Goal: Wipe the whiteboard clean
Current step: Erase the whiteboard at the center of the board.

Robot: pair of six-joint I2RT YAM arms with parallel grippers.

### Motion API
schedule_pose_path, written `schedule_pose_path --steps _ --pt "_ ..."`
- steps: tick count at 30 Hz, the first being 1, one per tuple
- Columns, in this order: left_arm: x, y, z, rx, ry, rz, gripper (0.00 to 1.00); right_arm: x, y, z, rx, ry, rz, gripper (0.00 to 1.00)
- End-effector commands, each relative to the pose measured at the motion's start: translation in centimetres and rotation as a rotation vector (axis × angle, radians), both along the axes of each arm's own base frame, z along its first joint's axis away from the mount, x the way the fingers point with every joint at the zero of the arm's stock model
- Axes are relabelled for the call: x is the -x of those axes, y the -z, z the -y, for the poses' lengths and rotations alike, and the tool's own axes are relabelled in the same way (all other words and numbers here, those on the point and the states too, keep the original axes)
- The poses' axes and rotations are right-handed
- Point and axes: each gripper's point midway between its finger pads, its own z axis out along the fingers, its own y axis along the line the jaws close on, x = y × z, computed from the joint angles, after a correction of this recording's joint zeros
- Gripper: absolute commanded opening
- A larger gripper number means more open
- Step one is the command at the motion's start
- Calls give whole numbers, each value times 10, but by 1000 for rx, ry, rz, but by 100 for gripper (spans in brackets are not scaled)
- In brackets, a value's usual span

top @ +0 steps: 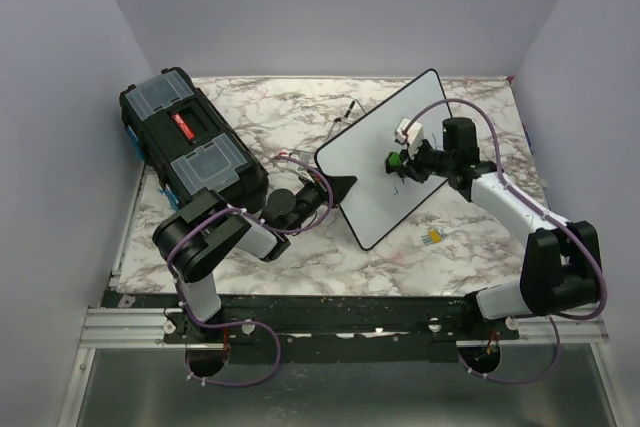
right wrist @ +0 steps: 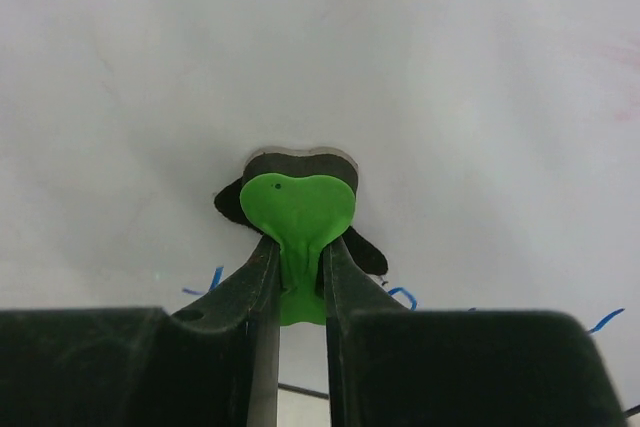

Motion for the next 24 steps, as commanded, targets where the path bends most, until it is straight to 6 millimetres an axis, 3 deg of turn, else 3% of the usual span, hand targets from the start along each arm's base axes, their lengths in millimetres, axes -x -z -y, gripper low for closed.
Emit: schedule_pose_path --steps 1,4,8,13,18,21,24 --pt "39 -59 22 141 192 169 0 66 65 5 111 -229 -191 1" --pt "38 -60 23 144 192 169 0 90 70 -7 86 -333 -213 1" --pt "38 -59 23 137 192 164 0 90 60 -27 60 -364 -178 1" --pt "39 -60 23 133 191 165 0 61 24 -41 0 -313 -110 1" --pt "38 -60 24 130 191 165 0 24 -12 -36 -5 -174 -1 1" --pt "39 -60 24 130 194 166 0 9 -16 -26 15 -91 35 1" --pt "39 -60 23 132 194 169 0 0 -7 -10 34 -24 20 1"
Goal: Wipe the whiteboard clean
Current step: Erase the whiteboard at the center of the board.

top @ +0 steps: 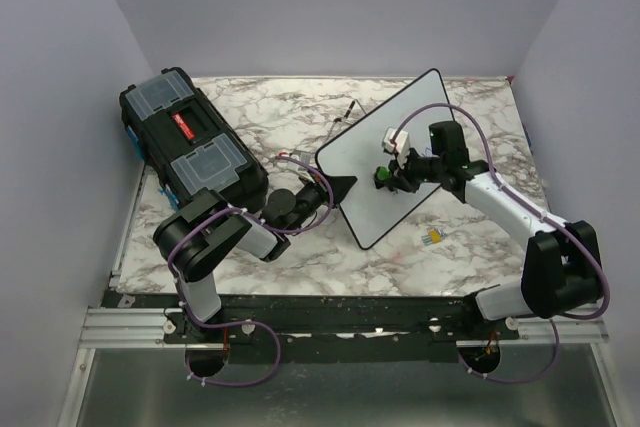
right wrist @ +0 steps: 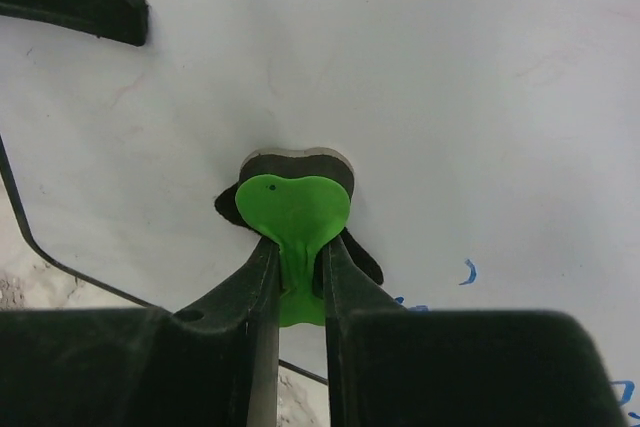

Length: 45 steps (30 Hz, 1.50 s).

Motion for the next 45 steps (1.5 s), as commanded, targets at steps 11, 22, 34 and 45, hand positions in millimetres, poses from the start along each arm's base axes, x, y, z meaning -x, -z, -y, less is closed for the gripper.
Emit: schedule_pose_path --steps 11,22,34,45 --pt "39 -61 23 148 193 160 0 17 44 33 77 -15 19 1" --pt "38 -61 23 151 190 156 0 37 28 -23 2 -189 7 1" --pt "40 -61 22 148 191 158 0 -44 -35 -1 16 154 240 1" --pt "40 -62 21 153 191 164 0 18 44 16 121 -5 34 1"
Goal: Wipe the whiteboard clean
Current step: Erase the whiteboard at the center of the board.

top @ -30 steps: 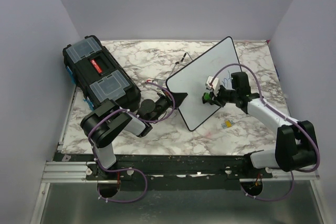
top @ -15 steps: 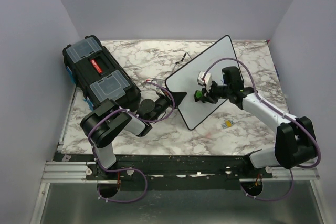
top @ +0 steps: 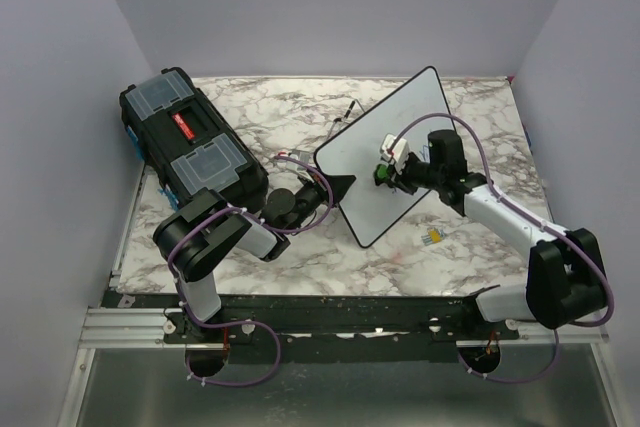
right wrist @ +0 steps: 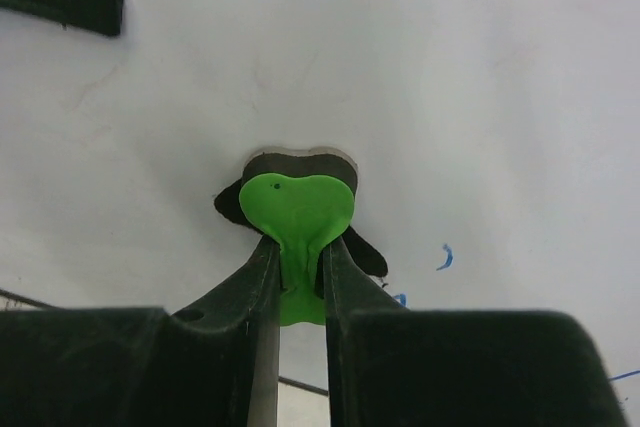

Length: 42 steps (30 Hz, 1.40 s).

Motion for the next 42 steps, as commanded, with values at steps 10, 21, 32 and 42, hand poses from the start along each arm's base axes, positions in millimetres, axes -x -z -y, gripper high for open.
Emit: schedule_pose_path --steps 10,21,32,42 --pt "43 -63 24 156 207 162 0 57 36 -8 28 -248 -131 1" --pt "43 -63 24 151 208 165 0 -26 -12 18 31 110 35 1" --pt "42 -63 23 157 209 168 0 30 40 20 88 -92 -125 0" --pt "42 -62 22 155 206 163 0 43 27 -16 -28 -206 -125 1"
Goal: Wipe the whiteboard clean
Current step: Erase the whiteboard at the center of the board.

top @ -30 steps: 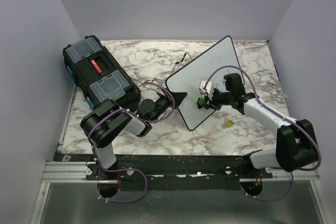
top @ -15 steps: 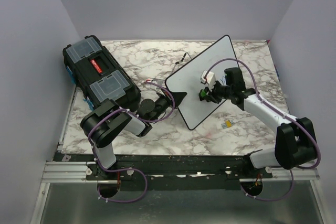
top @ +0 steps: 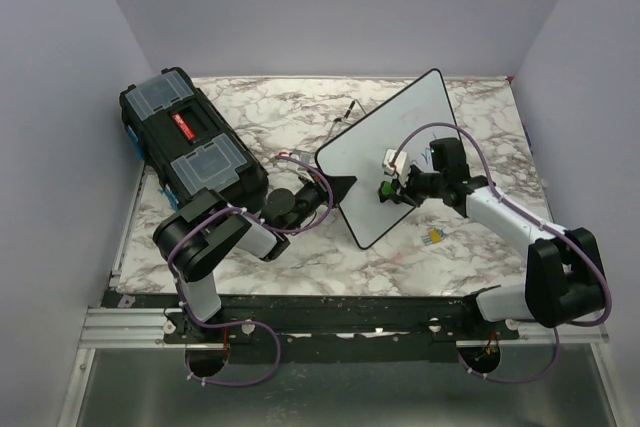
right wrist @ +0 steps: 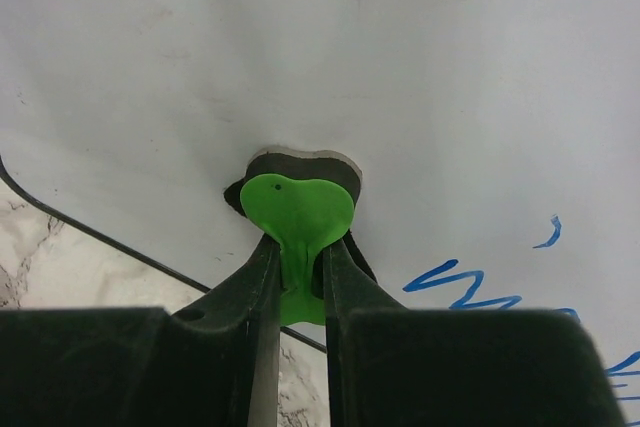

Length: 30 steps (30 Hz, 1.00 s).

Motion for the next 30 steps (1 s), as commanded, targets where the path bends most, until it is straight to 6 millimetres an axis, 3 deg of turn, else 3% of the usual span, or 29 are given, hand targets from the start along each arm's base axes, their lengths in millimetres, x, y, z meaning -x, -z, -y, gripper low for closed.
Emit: schedule_pose_path --steps 1,4,8,11,14,17,23,27,30 --pt "39 -62 20 158 186 161 0 1 -17 -26 -90 -56 -12 1" --pt "39 -63 20 158 185 161 0 -24 -41 -23 -96 36 43 1" --pt "40 -62 20 156 185 159 0 -51 -60 -8 -77 157 122 1" --pt "40 -62 19 156 185 159 0 -68 -58 14 -51 264 148 1" --pt "40 -62 18 155 183 160 0 -75 -42 37 -16 327 125 1" --pt "40 -62 19 155 184 160 0 -60 -14 47 55 295 98 0" --pt "39 -61 20 157 186 156 0 13 31 29 72 -7 -40 1" --pt "38 -61 22 160 188 153 0 46 40 14 62 -132 -83 1" --pt "38 -61 22 165 191 144 0 41 34 8 57 -127 -67 1"
